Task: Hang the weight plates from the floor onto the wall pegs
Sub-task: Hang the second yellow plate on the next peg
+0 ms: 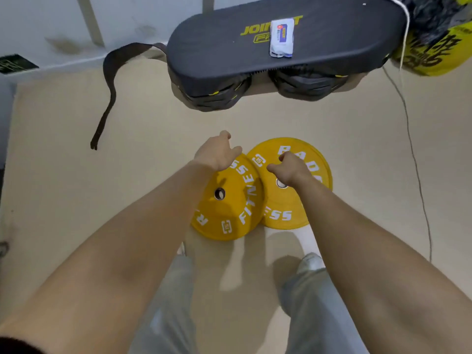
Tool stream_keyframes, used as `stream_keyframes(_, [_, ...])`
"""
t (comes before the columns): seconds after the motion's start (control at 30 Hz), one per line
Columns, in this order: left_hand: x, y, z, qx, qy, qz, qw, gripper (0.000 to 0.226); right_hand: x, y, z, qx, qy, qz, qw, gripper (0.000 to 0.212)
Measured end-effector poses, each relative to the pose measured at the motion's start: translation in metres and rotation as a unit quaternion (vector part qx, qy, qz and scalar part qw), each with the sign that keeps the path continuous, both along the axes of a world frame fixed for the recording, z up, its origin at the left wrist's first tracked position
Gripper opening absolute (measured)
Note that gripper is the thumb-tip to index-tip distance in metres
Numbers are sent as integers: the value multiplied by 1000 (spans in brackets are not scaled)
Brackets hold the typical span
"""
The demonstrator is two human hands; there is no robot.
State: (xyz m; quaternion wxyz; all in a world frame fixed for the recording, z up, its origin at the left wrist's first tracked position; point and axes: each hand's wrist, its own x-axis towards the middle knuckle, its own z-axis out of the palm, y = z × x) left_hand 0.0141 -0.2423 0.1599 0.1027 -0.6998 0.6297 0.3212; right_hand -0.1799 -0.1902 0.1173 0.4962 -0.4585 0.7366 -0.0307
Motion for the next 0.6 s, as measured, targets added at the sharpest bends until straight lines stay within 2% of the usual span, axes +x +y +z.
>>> stream_keyframes(0.2, [81,-12,-157,22,-15,-22,999,64,67,10,-154,20,20,-9,1000,64])
stream_keyframes(0.33, [125,-37,-264,8,-10,-17,1000,68,96,1,-252,17,87,0,996,71])
stream_keyframes(0.43, [149,-58,-330,4,9,10,1000,76,101,-5,-305,16,125,-22,992,75])
stream_keyframes(0.53, [166,-80,-395,5,60,79,995,87,98,-9,-352,-16,133,-63,989,75])
stream_keyframes(0.6, [171,-91,-425,-25,56,90,994,75,93,-9,-376,-29,98,-99,990,74])
